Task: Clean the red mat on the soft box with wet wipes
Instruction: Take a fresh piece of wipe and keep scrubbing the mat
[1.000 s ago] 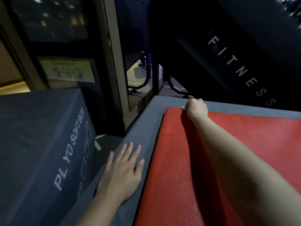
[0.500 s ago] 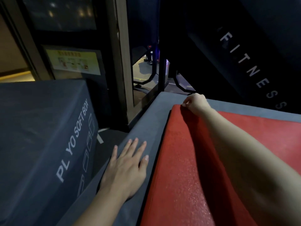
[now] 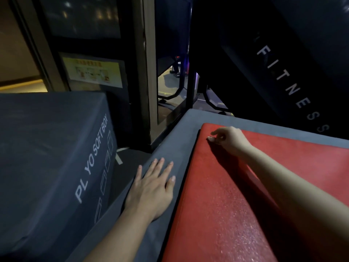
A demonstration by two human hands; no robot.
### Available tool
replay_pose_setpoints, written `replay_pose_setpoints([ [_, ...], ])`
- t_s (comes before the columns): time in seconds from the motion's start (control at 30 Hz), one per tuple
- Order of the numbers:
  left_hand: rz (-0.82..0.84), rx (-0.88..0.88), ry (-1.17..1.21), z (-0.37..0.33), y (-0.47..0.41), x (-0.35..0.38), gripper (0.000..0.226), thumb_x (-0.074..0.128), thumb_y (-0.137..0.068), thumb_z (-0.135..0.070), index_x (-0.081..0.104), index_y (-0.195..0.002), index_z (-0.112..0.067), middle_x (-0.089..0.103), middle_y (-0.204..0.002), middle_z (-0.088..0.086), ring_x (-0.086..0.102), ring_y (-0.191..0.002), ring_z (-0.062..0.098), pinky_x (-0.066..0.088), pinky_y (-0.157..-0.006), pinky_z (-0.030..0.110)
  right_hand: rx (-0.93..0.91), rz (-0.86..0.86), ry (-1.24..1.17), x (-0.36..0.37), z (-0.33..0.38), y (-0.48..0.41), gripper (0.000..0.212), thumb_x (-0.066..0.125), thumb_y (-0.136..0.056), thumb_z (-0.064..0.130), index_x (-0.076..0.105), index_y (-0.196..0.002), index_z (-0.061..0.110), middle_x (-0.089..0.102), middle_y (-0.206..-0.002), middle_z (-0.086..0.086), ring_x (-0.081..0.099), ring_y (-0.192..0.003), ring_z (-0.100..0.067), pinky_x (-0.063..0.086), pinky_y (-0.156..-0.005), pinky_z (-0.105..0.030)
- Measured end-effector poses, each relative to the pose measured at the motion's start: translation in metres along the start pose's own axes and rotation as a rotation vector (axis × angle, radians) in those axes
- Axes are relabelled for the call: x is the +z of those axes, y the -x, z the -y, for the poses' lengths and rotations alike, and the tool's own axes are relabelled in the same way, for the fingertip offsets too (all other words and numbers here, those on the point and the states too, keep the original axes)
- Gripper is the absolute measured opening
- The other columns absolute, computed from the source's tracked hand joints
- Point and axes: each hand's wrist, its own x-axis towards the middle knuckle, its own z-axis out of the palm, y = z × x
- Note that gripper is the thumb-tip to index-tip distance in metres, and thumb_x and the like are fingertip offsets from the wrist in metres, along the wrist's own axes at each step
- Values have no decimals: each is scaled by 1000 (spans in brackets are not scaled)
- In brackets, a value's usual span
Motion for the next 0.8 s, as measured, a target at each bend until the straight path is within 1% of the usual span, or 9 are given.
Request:
replay_pose_setpoints([
  [0.03,3,-2,2,0,0,-1,55,9,-107,-52,-2,-161,-42,-10,-169,-14,-18,-153,3,-12,-126,44,46,-49,-5,6,2,2,22,75,-83,43,76,-91,23,73,-86,-1,66,-82,-19,45,-70,-27],
  [0.1,12,-5,3,0,-1,-2,56,9,-107,-52,-1,-161,-42,-9,-169,-14,-16,-154,3,-11,-126,45,70,-42,13,13,9,9,18,73,-85,41,77,-87,23,73,-88,-1,66,-85,-21,45,-73,-27],
  [0.2,28,-5,-7,1,-1,-1,56,9,-107,-52,0,-161,-41,-9,-170,-12,-15,-154,4,-10,-126,46,-17,29,64,4,25,37,7,72,-87,30,77,-87,26,73,-89,2,66,-89,-21,51,-81,-35],
  [0.3,42,-4,-8,2,-2,1,57,8,-107,-52,0,-162,-40,-9,-170,-12,-14,-155,5,-9,-126,47,-142,162,56,-11,40,73,9,74,-86,31,79,-91,25,71,-88,5,63,-82,-13,48,-75,-27],
  [0.37,39,-8,-2,2,-3,1,57,8,-107,-52,1,-162,-39,-9,-170,-12,-13,-155,5,-8,-126,47,-152,210,11,-16,46,92,12,75,-84,36,79,-90,27,70,-86,8,62,-79,-9,46,-73,-24],
  [0.43,50,-6,8,2,-3,0,57,8,-107,-52,1,-162,-39,-9,-170,-11,-13,-155,5,-8,-126,48,-123,113,-25,-14,48,102,14,75,-84,38,79,-89,26,69,-85,5,62,-78,-11,44,-70,-24],
  [0.53,59,-7,0,2,-3,-2,57,8,-108,-51,2,-162,-38,-8,-170,-10,-13,-155,6,-9,-126,47,-87,2,-27,-3,62,117,7,75,-86,30,79,-86,24,65,-84,1,62,-77,-17,36,-65,-19],
  [0.7,88,-10,-26,3,-5,-3,57,8,-108,-50,1,-162,-37,-8,-170,-9,-13,-155,8,-9,-126,49,-168,161,18,-16,88,166,7,72,-87,30,78,-89,32,68,-91,8,64,-83,-13,49,-77,-29],
  [0.8,97,3,-31,1,-2,-5,57,8,-108,-49,2,-163,-36,-6,-171,-8,-11,-156,9,-9,-126,50,-177,345,2,-36,100,192,10,72,-87,36,79,-92,31,71,-89,9,64,-80,-7,49,-74,-23],
])
